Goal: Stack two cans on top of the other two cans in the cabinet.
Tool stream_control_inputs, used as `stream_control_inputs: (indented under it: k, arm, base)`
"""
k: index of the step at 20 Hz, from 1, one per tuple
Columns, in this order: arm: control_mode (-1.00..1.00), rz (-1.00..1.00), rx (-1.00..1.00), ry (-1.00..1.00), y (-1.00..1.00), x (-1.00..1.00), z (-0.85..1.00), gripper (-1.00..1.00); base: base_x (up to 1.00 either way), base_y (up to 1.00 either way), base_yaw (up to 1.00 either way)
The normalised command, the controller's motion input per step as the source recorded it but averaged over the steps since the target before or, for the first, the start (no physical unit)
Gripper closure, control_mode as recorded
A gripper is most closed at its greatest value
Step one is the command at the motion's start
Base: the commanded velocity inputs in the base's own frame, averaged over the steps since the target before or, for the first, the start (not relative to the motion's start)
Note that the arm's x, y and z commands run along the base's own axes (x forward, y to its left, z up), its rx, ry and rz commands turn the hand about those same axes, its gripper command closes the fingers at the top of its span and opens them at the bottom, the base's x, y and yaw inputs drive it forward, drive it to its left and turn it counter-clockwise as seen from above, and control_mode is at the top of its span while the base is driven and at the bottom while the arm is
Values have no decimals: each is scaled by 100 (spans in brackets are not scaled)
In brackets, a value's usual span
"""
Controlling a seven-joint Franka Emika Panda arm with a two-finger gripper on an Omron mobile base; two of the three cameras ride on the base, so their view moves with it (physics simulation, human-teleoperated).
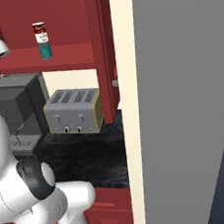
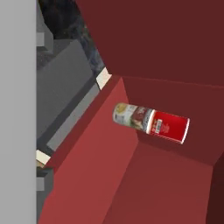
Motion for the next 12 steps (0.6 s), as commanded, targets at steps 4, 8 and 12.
stream_control_inputs:
  k: [4, 8, 12]
  arm:
    - [-100, -5, 6, 0, -50, -65, -8, -100]
    - [-100, -8, 8, 0, -46, -65, -2, -100]
    - [-100, -12, 9, 1, -42, -65, -1, -100]
  base:
    - [0, 0, 0]
    - [0, 0, 0]
    - [0, 0, 0]
